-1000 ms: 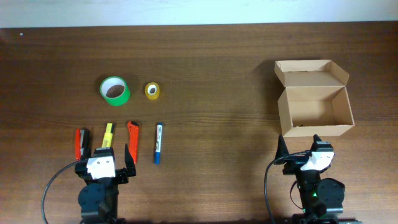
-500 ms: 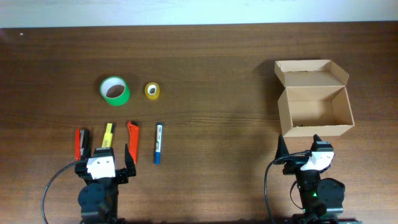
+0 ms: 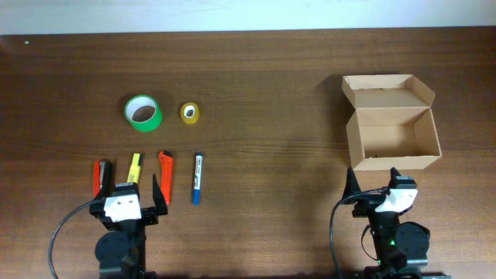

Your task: Pack container

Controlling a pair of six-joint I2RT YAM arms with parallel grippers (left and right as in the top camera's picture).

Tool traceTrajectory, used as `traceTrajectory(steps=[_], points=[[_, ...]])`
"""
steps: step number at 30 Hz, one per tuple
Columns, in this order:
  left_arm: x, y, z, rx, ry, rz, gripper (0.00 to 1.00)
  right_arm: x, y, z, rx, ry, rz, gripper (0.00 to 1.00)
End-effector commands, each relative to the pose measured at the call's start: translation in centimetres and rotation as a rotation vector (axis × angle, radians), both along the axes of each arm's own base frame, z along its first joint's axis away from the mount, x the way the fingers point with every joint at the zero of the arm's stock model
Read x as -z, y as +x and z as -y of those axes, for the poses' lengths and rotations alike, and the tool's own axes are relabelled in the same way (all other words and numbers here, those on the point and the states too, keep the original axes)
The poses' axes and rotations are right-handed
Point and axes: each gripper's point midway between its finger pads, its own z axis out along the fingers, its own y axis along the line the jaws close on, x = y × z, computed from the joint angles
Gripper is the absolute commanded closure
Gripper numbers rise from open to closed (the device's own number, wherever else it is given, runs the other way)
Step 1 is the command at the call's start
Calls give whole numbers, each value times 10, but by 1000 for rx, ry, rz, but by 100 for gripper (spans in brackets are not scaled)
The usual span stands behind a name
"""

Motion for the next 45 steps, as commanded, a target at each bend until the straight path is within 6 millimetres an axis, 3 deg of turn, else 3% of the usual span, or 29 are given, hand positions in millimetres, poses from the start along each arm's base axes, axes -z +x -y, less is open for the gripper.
traceTrajectory(steps=[1,4,9,14,17,20,24,26,27,34,41,45], points=[[-7,1,5,25,-14,6,0,-11,0,0,16,114,37,1],[-35,6,2,9,-11,2,0,-53,-7,0,13,128,107,1],[-95,39,-2,9,26,-111,0,-94,-9,0,21,123,-18,1],[-146,105,-5,14,16,-317,1,-154,25,1,8,10,-236,1],[-155,135,-6,27,19,-422,0,-166,50,1,2,-9,-398,1],[-146,168,-5,63,24,-534,0,-149,82,-3,-19,1,-686,1],[-121,185,-8,108,0,-651,0,-123,111,-17,-137,-31,-864,0],[-111,191,-12,100,-6,-678,0,-107,122,-19,-161,-35,-909,16],[-107,193,-14,96,-9,-687,0,-97,126,-17,-152,-35,-938,17],[-97,198,-21,84,-16,-705,0,-19,134,3,-73,-2,-1206,19],[-95,196,-20,84,-18,-716,0,28,137,14,-10,-22,-1344,27],[-96,197,-21,81,-15,-711,0,38,134,13,-5,-14,-1376,30]])
